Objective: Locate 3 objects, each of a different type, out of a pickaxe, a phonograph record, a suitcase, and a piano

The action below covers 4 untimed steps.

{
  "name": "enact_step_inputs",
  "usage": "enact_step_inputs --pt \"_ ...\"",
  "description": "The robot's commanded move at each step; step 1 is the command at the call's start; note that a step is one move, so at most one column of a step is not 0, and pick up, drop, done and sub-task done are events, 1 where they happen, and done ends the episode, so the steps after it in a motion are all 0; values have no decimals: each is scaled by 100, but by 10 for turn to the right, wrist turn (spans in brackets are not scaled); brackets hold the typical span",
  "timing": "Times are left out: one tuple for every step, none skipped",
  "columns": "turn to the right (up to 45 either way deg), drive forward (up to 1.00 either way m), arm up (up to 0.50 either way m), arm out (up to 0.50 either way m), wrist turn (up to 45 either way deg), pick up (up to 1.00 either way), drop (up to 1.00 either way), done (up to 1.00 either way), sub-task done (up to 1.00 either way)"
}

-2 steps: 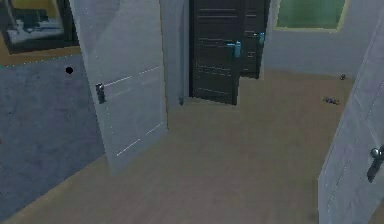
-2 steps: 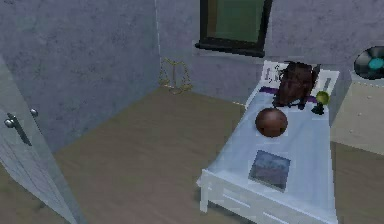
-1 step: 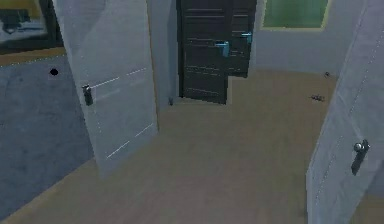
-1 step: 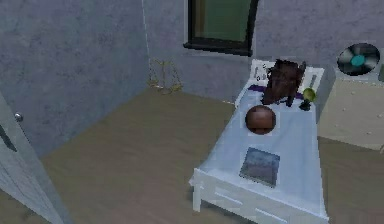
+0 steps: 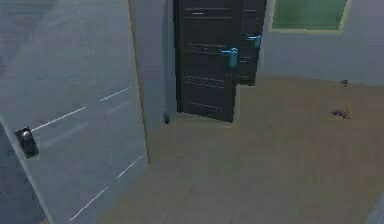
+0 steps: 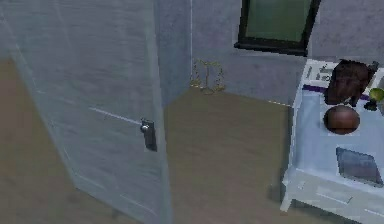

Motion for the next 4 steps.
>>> enact_step_inputs --pt "240 0 0 0 0 0 0 0 0" --pt "0 100 0 0 0 0 0 0 0" --pt "30 0 0 0 0 0 0 0 0" --pt "0 50 0 0 0 0 0 0 0"
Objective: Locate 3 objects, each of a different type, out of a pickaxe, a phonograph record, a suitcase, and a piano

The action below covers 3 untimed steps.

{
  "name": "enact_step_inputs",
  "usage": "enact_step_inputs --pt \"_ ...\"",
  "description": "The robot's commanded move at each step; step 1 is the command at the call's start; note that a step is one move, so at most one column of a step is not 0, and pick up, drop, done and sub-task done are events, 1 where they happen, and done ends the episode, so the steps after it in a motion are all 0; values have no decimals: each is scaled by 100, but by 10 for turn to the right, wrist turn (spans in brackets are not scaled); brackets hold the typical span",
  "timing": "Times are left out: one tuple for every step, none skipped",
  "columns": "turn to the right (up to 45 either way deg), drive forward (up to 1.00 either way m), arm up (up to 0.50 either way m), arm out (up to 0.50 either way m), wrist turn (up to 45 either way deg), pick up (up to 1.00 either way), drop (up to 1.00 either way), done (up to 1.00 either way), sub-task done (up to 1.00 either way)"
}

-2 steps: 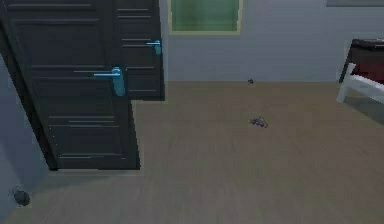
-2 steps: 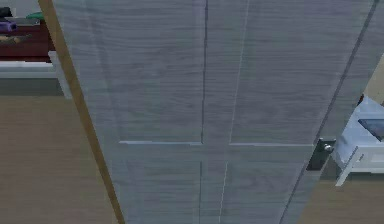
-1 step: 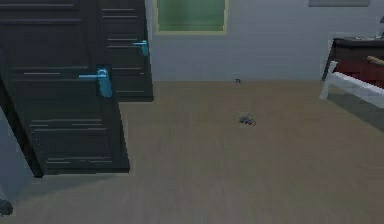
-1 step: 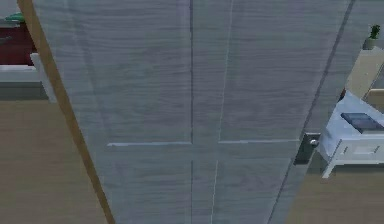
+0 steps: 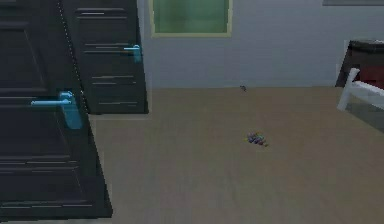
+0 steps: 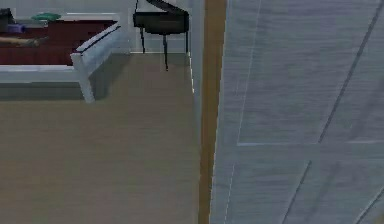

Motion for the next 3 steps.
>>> enact_step_inputs --pt "0 30 0 0 0 0 0 0 0" --pt "450 0 0 0 0 0 0 0 0" --pt "120 0 0 0 0 0 0 0 0"
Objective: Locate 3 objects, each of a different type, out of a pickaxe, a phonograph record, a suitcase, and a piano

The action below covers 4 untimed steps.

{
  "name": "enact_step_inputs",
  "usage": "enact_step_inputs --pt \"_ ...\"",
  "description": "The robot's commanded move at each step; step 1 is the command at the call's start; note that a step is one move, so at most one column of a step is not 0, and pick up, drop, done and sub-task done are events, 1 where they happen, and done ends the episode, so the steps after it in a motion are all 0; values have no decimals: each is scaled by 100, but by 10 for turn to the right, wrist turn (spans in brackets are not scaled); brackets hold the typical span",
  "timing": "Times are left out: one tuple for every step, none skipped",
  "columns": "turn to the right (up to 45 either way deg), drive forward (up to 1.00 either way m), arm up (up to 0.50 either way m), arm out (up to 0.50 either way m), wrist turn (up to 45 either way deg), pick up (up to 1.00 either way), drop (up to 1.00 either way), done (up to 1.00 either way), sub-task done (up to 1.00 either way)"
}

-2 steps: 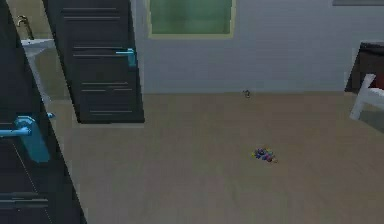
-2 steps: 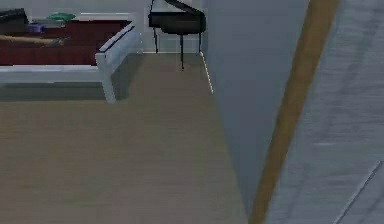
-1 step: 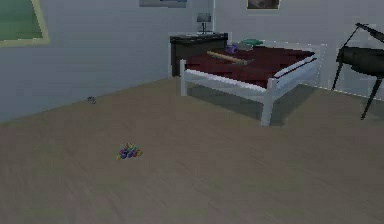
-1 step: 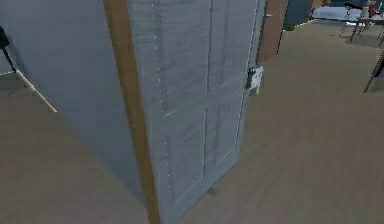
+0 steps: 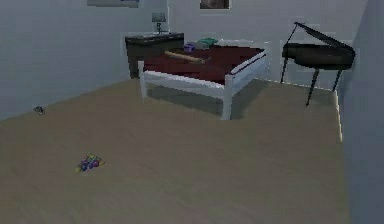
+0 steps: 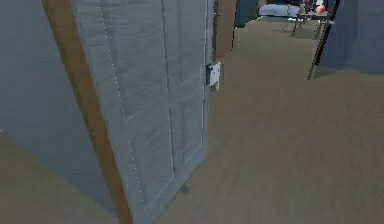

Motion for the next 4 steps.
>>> enact_step_inputs --pt "0 100 0 0 0 0 0 0 0" --pt "0 100 0 0 0 0 0 0 0" --pt "150 0 0 0 0 0 0 0 0" --pt "0 5 0 0 0 0 0 0 0"
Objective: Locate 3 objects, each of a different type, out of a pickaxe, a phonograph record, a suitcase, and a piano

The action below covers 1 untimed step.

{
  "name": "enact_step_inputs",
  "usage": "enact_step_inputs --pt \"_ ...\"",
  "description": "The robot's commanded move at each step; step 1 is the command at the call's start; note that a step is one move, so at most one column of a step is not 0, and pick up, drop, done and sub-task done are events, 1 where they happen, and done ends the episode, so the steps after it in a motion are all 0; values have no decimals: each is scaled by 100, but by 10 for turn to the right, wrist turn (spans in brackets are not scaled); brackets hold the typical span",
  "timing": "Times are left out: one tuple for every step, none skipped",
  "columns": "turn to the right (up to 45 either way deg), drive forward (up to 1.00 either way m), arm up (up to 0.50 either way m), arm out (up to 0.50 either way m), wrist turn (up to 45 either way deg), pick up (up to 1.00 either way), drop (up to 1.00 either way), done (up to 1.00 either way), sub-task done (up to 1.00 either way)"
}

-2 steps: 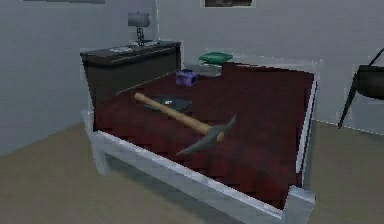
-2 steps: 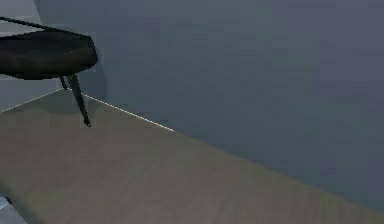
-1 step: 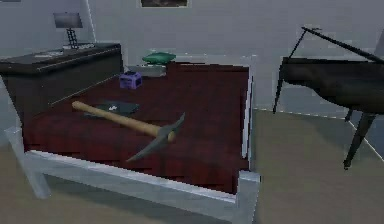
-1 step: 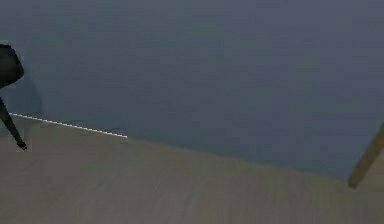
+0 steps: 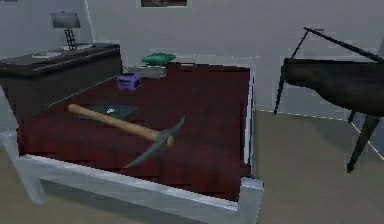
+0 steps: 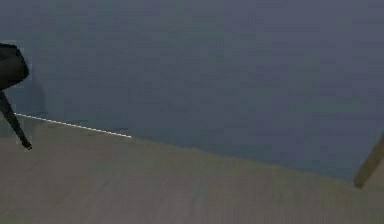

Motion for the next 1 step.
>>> enact_step_inputs --pt "-300 0 0 0 0 0 0 0 0"
